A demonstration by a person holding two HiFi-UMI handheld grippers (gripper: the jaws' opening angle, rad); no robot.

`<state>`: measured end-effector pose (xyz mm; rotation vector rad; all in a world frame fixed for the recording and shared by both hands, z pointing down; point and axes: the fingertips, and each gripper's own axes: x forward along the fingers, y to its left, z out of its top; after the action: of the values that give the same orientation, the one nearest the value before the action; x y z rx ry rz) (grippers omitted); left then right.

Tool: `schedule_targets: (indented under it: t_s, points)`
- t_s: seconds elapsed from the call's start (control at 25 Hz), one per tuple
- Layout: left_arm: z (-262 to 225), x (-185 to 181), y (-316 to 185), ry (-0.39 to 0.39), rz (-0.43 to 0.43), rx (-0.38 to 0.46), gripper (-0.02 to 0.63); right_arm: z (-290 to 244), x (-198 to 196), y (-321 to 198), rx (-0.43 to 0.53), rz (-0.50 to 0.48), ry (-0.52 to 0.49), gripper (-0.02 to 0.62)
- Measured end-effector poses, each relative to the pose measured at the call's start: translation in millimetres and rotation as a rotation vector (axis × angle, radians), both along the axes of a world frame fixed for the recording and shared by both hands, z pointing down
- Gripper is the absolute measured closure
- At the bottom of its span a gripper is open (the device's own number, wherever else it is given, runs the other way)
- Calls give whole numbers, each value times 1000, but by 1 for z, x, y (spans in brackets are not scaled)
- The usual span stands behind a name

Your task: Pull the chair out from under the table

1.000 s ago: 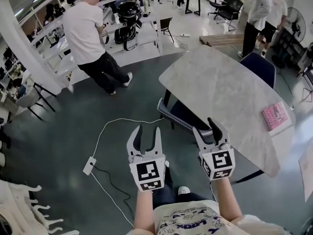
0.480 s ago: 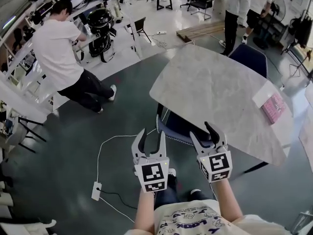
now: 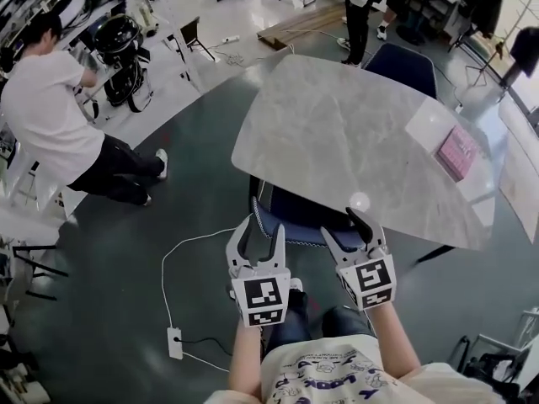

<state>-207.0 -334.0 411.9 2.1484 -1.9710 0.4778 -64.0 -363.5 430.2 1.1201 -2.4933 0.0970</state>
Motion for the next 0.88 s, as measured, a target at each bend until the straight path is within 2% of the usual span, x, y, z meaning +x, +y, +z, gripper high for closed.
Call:
schedule_targets:
  t_s: [0.32, 0.48, 0.68, 0.88]
  points:
    - [51, 18, -9, -32, 145, -97, 374, 45, 14, 5, -72, -1, 85, 334]
    - [77, 38, -8, -85, 222, -140, 357, 73, 32, 13, -114, -25, 133, 333]
    - [109, 38, -16, -180, 296, -197, 347, 105, 31, 11, -156, -75, 196, 331]
    - [142, 55, -8, -266, 422, -270, 324, 136, 49, 17, -181, -132, 305, 330]
